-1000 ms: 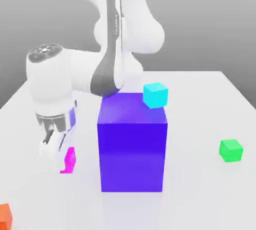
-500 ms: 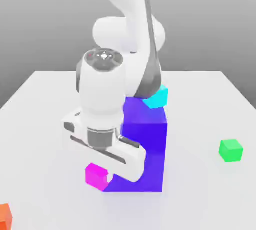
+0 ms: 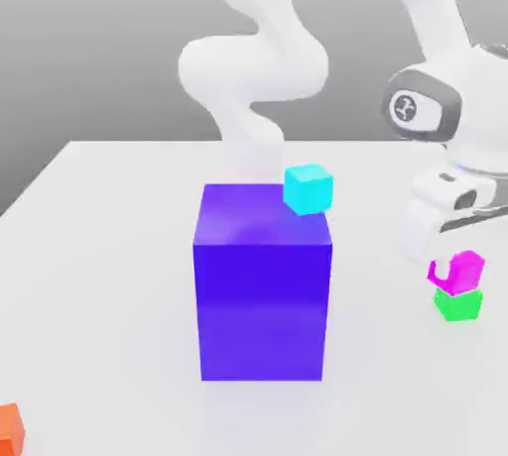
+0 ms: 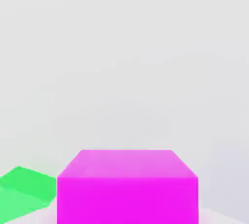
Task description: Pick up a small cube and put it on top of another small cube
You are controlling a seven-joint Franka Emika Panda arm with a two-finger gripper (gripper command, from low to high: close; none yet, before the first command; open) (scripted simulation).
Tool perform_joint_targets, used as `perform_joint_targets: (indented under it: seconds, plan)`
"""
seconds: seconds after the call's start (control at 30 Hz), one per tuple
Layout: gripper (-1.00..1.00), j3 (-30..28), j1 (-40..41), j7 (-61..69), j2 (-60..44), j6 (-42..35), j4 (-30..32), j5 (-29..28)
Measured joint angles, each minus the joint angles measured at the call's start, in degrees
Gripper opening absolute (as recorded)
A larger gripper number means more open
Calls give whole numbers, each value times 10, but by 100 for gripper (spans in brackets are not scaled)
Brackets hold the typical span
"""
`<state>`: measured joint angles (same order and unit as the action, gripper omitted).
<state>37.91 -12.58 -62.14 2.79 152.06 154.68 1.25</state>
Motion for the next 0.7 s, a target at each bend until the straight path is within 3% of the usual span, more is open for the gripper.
perform_joint_targets:
  seconds: [0.07, 0.1, 0.2, 0.27, 0.3, 0.53, 0.7]
  plan:
    - [-100, 13, -32, -7, 11, 4, 10, 33]
    - [-100, 15, -32, -23, 0, 16, 12, 23]
    - [-100, -12, -39, -104, -64, 66, 11, -77]
    - [-100, -65, -76, -160, -110, 100, 7, -155]
    - [100, -82, -88, -178, -125, 110, 5, -180]
    - [100, -83, -89, -177, -124, 109, 6, -177]
    - [100, -55, -104, -53, -18, 31, 14, -5]
